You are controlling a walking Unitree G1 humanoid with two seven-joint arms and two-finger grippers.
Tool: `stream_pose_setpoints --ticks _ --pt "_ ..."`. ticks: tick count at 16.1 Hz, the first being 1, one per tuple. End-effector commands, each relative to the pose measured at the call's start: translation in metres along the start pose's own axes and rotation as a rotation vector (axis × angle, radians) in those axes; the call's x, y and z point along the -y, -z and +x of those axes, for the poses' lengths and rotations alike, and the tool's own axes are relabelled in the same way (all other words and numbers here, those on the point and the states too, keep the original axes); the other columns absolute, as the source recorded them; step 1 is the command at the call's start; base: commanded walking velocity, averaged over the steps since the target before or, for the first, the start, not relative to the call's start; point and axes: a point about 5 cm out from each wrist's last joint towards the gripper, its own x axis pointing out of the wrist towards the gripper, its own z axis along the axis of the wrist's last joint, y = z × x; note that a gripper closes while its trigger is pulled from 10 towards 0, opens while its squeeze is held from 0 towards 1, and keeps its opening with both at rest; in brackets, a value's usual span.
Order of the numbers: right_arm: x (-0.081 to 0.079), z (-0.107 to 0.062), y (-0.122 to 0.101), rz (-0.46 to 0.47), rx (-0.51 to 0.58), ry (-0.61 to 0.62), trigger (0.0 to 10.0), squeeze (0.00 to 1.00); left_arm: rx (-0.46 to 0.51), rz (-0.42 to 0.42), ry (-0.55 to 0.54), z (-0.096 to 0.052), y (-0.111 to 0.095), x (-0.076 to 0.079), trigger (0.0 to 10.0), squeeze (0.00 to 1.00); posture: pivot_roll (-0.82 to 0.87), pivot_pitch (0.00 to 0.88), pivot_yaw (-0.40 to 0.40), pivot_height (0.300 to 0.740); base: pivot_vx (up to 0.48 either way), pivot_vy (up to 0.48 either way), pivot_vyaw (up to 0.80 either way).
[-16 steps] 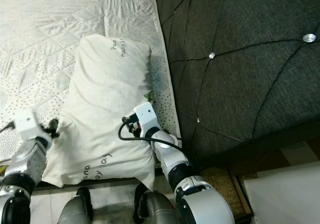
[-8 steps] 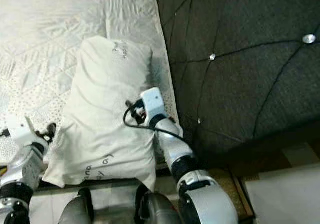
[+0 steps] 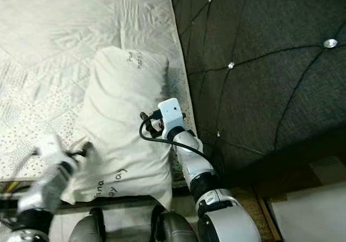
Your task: Clean up the room
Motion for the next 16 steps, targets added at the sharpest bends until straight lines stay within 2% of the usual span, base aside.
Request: stream_pose_setpoints --ticks 1,4,6,9,10,11,14,16 --pt "0.002 -0.002 0.005 -0.003 -0.025 0.011 10.0 1.0 -0.044 0.028 -0.035 -0.003 0.012 -0.005 10.0 1.0 -0.03 0.166 -0.134 0.74 0.0 0.0 0.0" --pt "0.001 -0.003 0.009 -0.016 -0.052 0.002 10.0 1.0 -0.035 0.032 -0.091 -0.006 0.012 -0.012 10.0 1.0 -0.03 0.157 -0.133 0.74 0.0 0.0 0.0" --pt "-0.001 -0.004 0.012 0.003 -0.079 -0.005 10.0 1.0 0.0 0.028 -0.136 -0.006 -0.001 -0.026 10.0 1.0 -0.04 0.154 -0.132 0.74 0.0 0.0 0.0" --pt "-0.006 -0.003 0.017 0.093 -0.126 -0.032 10.0 0.99 0.028 0.016 -0.154 -0.002 -0.022 -0.038 10.0 1.0 -0.04 0.155 -0.129 0.74 0.0 0.0 0.0" --pt "-0.01 -0.003 0.019 0.114 -0.146 -0.069 10.0 0.83 0.052 0.007 -0.133 -0.001 -0.033 -0.039 10.0 0.89 -0.04 0.155 -0.127 0.74 0.0 0.0 0.0" --pt "-0.011 -0.004 0.019 0.113 -0.151 -0.086 10.0 0.0 0.051 0.002 -0.125 0.002 -0.039 -0.042 10.0 0.0 -0.05 0.157 -0.126 0.74 0.0 0.0 0.0" --pt "-0.008 -0.004 0.014 0.117 -0.136 -0.075 10.0 0.0 0.039 -0.01 -0.039 0.011 -0.05 -0.036 10.0 0.0 -0.06 0.163 -0.128 0.74 0.0 0.0 0.0" --pt "-0.005 -0.004 0.011 0.116 -0.124 -0.064 10.0 0.0 0.035 0.008 -0.043 0.013 -0.053 -0.034 10.0 0.0 -0.07 0.161 -0.126 0.74 0.0 0.0 0.0"
